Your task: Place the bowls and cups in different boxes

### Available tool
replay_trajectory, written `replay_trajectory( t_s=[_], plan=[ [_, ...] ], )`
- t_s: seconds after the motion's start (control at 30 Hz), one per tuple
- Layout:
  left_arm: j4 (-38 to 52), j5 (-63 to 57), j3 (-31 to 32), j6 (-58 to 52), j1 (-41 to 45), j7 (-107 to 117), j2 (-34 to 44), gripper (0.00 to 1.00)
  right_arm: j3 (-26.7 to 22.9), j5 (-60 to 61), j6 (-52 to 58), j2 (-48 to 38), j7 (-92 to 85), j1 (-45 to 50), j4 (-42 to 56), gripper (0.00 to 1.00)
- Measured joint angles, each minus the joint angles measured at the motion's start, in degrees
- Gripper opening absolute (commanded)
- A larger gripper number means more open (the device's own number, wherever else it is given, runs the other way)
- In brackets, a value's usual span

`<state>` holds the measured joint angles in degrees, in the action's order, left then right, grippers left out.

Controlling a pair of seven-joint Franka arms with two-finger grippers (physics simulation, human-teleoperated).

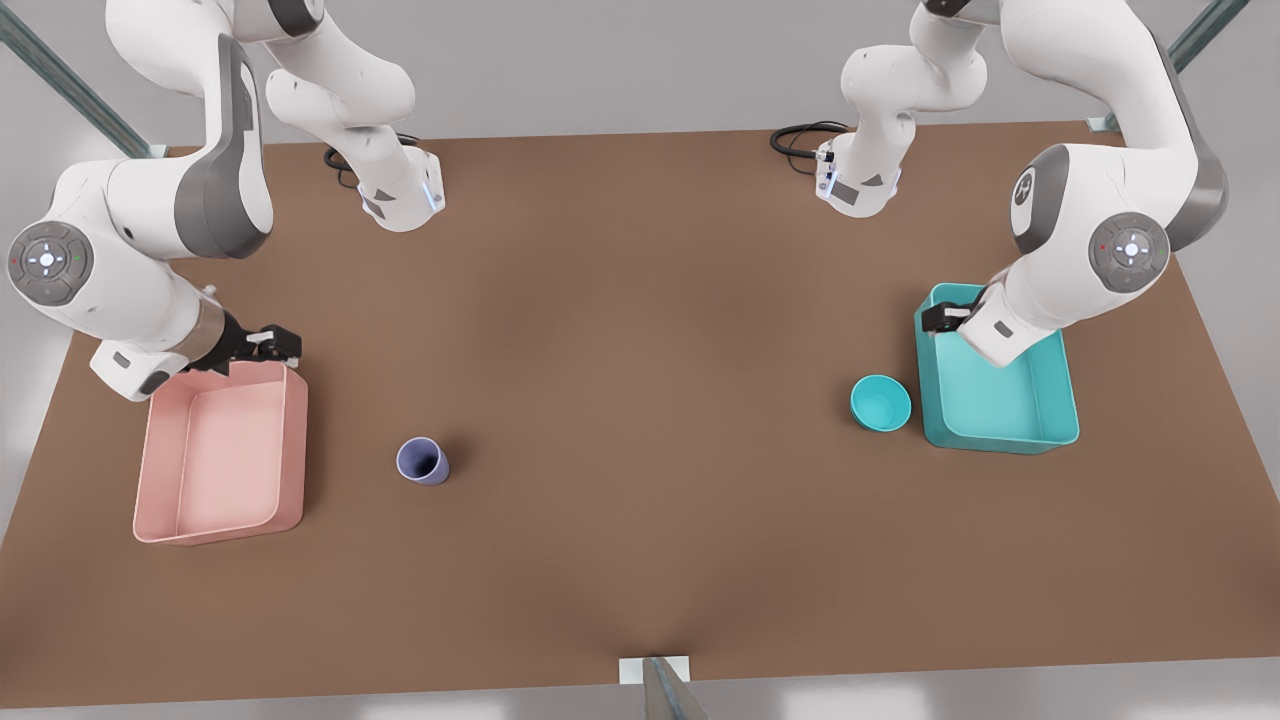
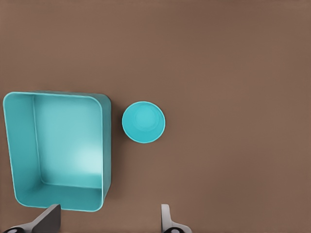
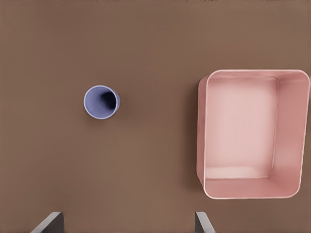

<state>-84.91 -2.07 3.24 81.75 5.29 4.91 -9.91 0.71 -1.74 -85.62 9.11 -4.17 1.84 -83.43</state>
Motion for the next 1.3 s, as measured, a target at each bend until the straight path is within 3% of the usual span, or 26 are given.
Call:
replay_trajectory(
  t_s=[0.13, 0.3, 0.43, 0.6, 0.83, 0.87, 0.9, 0.97, 1.13, 1.3],
  plan=[
    [-3.93, -0.86, -0.03, 1.95, 1.32, 0.16, -0.82, 1.00, 0.28, -0.08, -0.52, 1.55, -0.05, 0.15, 0.23, 1.00],
    [-11.81, -4.30, -0.14, 13.44, 7.02, 0.74, -8.75, 1.00, 0.60, 0.68, -7.04, 18.85, 0.15, 3.67, 6.46, 1.00],
    [-21.17, -5.39, -0.81, 25.29, 7.27, 1.23, -11.69, 1.00, 0.55, 1.04, -14.33, 26.26, 0.62, 3.80, 6.75, 1.00],
    [-27.32, -6.54, -0.87, 35.50, 7.71, 1.71, -13.14, 1.00, 0.51, 2.25, -20.82, 29.64, 1.78, 4.00, 5.36, 1.00],
    [-30.02, -6.99, -2.67, 42.49, 7.68, 2.17, -17.52, 1.00, 0.52, 2.57, -28.00, 25.95, 3.17, 4.31, -4.66, 1.00],
    [-30.09, -7.01, -2.73, 43.03, 7.69, 2.23, -17.90, 0.98, 0.52, 2.59, -28.74, 24.95, 3.33, 4.31, -6.16, 1.00],
    [-30.08, -7.04, -2.77, 43.53, 7.71, 2.29, -18.24, 0.82, 0.52, 2.60, -29.69, 23.67, 3.49, 4.31, -8.35, 1.00],
    [-30.07, -7.22, -2.79, 44.38, 7.72, 2.50, -18.52, 0.39, 0.52, 2.62, -31.48, 22.24, 3.77, 4.31, -11.35, 1.00],
    [-29.90, -8.21, -2.84, 45.43, 7.94, 4.05, -18.77, 0.22, 0.52, 2.68, -34.42, 23.38, 4.36, 4.23, -12.61, 1.00],
    [-26.40, -7.67, -2.80, 42.79, 9.47, 6.23, -15.94, 0.21, 0.52, 2.77, -36.62, 25.67, 4.84, 4.14, -12.65, 1.00]
  ],
)
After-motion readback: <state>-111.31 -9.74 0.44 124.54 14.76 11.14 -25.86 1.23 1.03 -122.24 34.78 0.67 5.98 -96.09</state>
